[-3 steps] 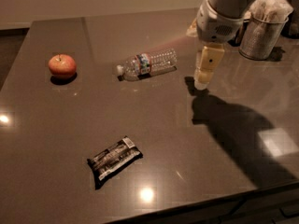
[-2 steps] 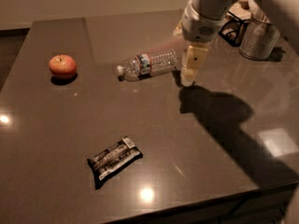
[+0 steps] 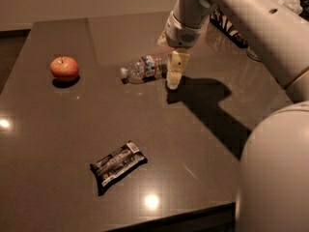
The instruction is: Move water bottle near rxbar chocolate
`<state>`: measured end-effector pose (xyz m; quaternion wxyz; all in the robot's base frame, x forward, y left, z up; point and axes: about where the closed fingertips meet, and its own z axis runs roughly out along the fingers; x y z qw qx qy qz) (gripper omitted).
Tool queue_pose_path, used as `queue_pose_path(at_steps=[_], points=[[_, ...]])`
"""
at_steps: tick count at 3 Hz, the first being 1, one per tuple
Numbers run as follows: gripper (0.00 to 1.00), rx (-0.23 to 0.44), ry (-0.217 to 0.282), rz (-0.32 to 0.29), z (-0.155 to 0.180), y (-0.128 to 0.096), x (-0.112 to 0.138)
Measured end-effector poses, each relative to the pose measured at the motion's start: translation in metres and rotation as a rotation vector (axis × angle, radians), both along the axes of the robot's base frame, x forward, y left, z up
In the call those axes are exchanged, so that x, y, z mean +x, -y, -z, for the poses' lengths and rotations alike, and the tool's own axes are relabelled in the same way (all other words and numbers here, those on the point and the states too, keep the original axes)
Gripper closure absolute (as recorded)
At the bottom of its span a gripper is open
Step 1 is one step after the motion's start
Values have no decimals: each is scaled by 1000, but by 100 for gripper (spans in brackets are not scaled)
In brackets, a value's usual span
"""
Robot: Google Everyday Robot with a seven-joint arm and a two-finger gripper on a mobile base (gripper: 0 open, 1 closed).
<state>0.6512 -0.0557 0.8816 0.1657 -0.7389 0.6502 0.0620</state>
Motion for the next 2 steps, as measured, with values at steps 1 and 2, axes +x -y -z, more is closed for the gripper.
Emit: queue_pose_path(at_steps=[1,2], points=[[0,1,-10,-34,14,-19,14],[19,-15,-27,-51,27,-27,24]])
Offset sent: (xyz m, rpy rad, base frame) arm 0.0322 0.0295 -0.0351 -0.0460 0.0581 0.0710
